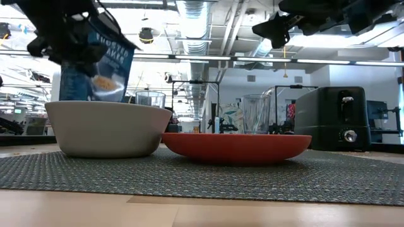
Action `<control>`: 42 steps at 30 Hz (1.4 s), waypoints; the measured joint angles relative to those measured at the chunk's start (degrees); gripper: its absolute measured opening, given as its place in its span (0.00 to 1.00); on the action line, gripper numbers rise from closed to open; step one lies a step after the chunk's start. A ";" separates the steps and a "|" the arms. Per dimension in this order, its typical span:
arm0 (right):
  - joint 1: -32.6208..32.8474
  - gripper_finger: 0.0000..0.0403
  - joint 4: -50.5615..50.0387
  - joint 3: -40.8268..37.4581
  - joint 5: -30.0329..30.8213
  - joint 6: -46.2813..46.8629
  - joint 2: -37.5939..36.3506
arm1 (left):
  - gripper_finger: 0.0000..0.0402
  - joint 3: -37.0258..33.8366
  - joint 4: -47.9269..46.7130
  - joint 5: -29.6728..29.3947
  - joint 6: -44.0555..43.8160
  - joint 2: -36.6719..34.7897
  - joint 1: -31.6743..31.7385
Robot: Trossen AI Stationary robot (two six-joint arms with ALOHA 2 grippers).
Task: Arrange a breakfast setting
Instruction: Pour the cereal from the cereal box into the bowl
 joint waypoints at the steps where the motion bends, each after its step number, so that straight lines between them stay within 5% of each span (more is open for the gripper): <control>1: 0.00 0.91 -0.01 0.00 0.00 -0.25 0.00 | 0.39 -0.64 0.04 0.43 -0.54 -0.03 0.34; 12: 0.00 0.91 0.02 0.00 -0.07 -0.88 0.00 | 0.45 -6.36 2.13 0.58 -2.72 -0.06 2.65; 21: 0.00 0.91 0.79 0.00 -0.04 0.75 0.00 | 0.60 -6.37 2.24 2.52 -2.13 -0.11 2.65; 33: 0.00 0.91 2.74 0.00 -0.02 1.89 0.01 | 0.63 -5.85 2.50 6.53 1.03 -0.09 2.66; 42: 0.00 0.91 2.82 0.00 0.02 2.54 0.01 | 0.87 -2.85 0.39 11.67 1.02 -0.06 2.65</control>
